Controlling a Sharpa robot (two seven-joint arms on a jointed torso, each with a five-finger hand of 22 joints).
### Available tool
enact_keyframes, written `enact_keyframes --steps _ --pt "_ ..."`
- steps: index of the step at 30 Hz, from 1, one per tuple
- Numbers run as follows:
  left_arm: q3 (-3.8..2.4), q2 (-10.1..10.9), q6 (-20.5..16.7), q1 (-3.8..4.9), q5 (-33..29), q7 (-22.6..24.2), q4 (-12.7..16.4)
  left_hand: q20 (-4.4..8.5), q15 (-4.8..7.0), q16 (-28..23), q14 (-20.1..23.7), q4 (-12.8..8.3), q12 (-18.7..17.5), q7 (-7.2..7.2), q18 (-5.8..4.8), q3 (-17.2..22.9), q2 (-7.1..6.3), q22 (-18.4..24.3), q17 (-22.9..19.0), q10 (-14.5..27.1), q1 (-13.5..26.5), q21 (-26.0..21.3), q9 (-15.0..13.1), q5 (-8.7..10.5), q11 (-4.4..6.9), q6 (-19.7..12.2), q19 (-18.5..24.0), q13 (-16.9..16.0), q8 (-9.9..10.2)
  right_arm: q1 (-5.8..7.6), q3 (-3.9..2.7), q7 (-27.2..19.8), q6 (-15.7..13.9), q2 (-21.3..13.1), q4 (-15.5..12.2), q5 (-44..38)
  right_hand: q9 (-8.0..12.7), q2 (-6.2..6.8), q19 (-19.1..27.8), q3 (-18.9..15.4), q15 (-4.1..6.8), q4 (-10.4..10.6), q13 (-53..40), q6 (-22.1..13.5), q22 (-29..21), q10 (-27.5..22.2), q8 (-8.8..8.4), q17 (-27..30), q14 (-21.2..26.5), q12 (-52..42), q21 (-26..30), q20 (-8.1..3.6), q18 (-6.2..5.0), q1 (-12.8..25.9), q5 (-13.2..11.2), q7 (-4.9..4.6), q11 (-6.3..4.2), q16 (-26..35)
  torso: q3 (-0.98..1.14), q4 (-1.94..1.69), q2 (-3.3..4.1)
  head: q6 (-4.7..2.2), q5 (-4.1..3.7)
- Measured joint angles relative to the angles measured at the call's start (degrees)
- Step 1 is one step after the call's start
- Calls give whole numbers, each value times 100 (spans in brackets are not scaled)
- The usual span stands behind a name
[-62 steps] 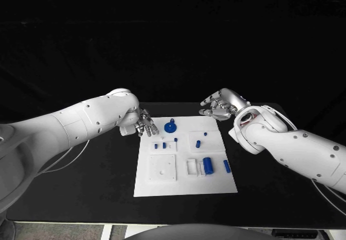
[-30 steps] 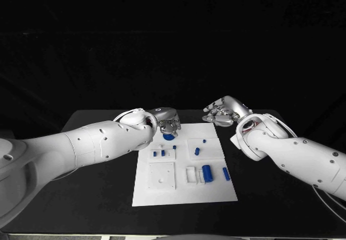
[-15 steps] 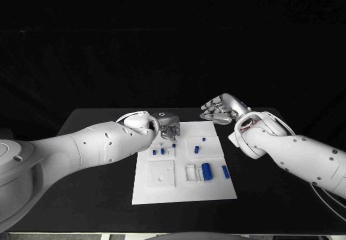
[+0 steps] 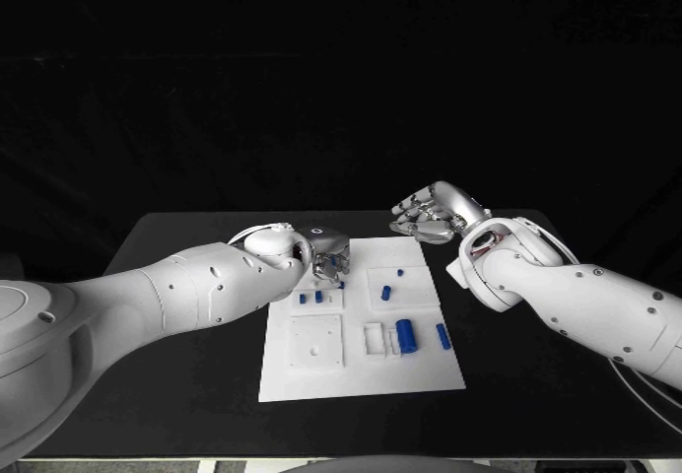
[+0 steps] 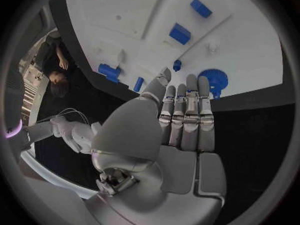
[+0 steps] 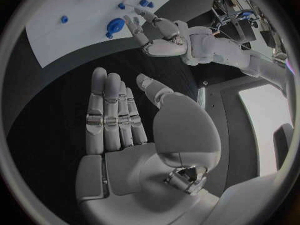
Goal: Assemble the parts on the task board
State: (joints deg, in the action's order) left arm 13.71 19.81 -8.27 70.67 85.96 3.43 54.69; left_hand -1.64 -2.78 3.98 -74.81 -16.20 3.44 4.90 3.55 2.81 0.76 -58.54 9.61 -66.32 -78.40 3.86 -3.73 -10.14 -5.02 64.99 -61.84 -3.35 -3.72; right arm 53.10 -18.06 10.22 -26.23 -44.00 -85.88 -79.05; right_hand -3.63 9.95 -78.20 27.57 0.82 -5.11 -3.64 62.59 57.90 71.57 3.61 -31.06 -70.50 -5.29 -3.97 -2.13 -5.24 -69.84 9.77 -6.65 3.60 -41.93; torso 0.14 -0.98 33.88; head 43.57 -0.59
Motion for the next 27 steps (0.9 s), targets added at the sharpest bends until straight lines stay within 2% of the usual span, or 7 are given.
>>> enact_keyframes --steps 6,14,20,25,27 --pt "0 -41 14 -45 24 34 -110 0 0 0 0 -3 0 -25 0 44 22 -266 11 -32 -22 0 0 -22 32 -25 0 0 0 1 1 -1 -14 -7 -38 4 0 1 0 16 0 -16 0 0 0 0 0 11 0 25 0 0 0 1 0 0 0 0 -2 5 20 -3 -20" --pt "-2 -121 -16 -121 25 99 -257 3 73 0 -74 5 0 7 0 162 83 -715 52 -53 -83 45 10 -44 53 -90 3 -1 0 4 1 -2 -36 -10 -86 6 0 23 -22 36 -20 4 -1 0 0 -21 0 33 20 50 0 20 0 23 0 1 20 -35 -2 15 37 -15 -42" --pt "-3 -188 -119 -177 16 148 -409 67 135 0 -198 -2 0 10 -1 272 113 -1165 104 -8 -113 133 9 -66 54 -155 19 4 0 11 -1 -2 -55 -13 -121 7 0 23 -21 36 -20 4 -1 0 1 -21 0 42 19 50 0 20 0 23 0 1 20 -35 -1 25 48 -16 -57" --pt "-4 -223 -170 -194 8 174 -492 74 115 0 -218 12 0 10 -1 328 113 -1356 140 -8 -113 94 9 -66 53 -155 12 4 0 12 -1 -2 -63 -13 -136 8 0 23 -21 36 -20 4 -1 0 1 -21 0 42 19 50 0 20 0 23 0 1 20 -35 7 36 65 -23 -66" --pt "-4 -236 -172 -200 6 181 -519 105 146 0 -250 12 0 10 86 328 113 -1439 167 -23 -113 94 9 -66 68 -155 -19 4 0 12 -1 -2 -65 -12 -139 8 0 23 -21 36 -20 4 -1 0 1 -21 0 42 19 50 0 20 0 23 0 1 19 -35 9 36 69 -23 -73"
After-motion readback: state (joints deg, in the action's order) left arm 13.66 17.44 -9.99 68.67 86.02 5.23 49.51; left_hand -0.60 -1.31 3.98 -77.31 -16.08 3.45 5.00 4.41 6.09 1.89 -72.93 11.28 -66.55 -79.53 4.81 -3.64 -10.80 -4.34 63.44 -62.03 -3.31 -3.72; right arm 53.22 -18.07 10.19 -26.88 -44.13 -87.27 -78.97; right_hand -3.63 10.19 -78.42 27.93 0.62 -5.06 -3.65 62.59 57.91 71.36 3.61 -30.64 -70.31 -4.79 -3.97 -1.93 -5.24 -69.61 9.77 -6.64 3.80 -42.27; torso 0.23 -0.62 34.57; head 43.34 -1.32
